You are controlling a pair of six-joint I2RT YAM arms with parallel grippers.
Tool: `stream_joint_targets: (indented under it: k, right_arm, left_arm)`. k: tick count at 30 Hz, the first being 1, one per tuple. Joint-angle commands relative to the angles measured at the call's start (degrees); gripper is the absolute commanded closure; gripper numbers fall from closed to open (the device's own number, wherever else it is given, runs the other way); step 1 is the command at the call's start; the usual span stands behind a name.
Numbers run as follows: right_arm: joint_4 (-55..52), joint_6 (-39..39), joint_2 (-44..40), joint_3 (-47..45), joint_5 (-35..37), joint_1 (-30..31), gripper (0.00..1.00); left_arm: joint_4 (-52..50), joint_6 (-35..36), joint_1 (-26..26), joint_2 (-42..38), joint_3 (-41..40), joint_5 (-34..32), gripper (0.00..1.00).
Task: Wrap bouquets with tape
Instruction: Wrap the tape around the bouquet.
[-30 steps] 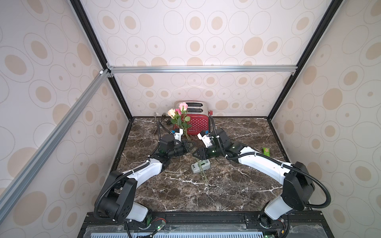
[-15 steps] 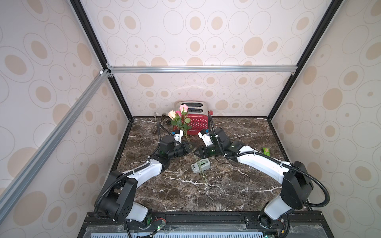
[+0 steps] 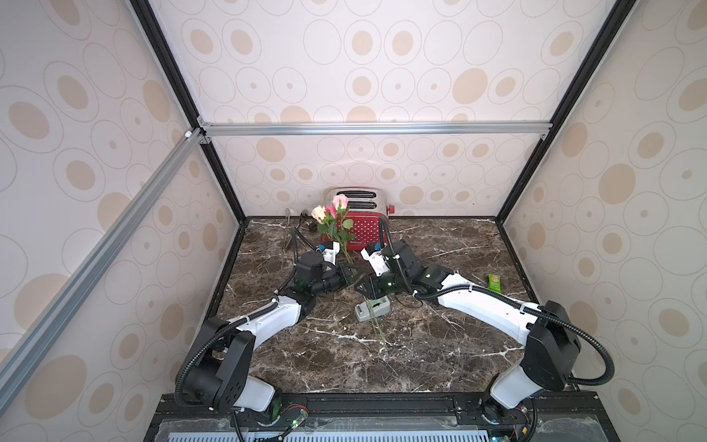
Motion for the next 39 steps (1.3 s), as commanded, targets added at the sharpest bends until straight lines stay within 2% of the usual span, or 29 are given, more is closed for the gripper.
stream_joint_targets:
  k: [1,8,21,25,27,30,33,36,39]
  right_arm:
    - [-1.6,-0.3,-1.9,0.5,4.6,0.2,0.56]
    - [0.1,-0.3,-2.3,0.6,0.7,0.3,0.59]
    - [2.5,3.2,3.6,2.0,-9.3,0.2,0.62]
    - [11.2,6.7,2.9,-0.9,-15.7,-0.7,0.80]
    - [13.5,8.2,2.4,-1.9,-16.5,-1.3,0.83]
    - [11.9,7.5,2.5,-1.6,-16.6,-1.9,0.75]
    - [9.7,6.5,2.6,-1.9,-15.9,-2.6,0.57]
    - [8.8,5.9,1.4,-3.3,-14.2,-3.6,0.44]
    - [6.9,4.7,0.1,-4.4,-11.6,-5.0,0.40]
  left_arm:
    - [0.7,0.1,0.3,-1.1,0.1,-0.1,1.00]
    - [0.7,0.0,0.3,-0.8,0.1,0.0,1.00]
    - [4.4,-1.3,0.3,-1.4,-0.3,1.6,1.00]
    - [3.9,-0.8,0.3,-1.1,-0.5,1.9,1.00]
    - [3.0,-0.2,0.4,-0.9,-0.3,1.9,1.00]
    - [0.7,1.2,0.9,-0.6,0.4,2.0,1.00]
    - [-4.3,3.9,2.1,-0.5,1.7,2.1,1.00]
    - [-13.8,9.0,4.7,-0.9,3.2,2.0,1.00]
    - [-25.7,15.1,7.9,-1.4,4.7,-0.1,1.00]
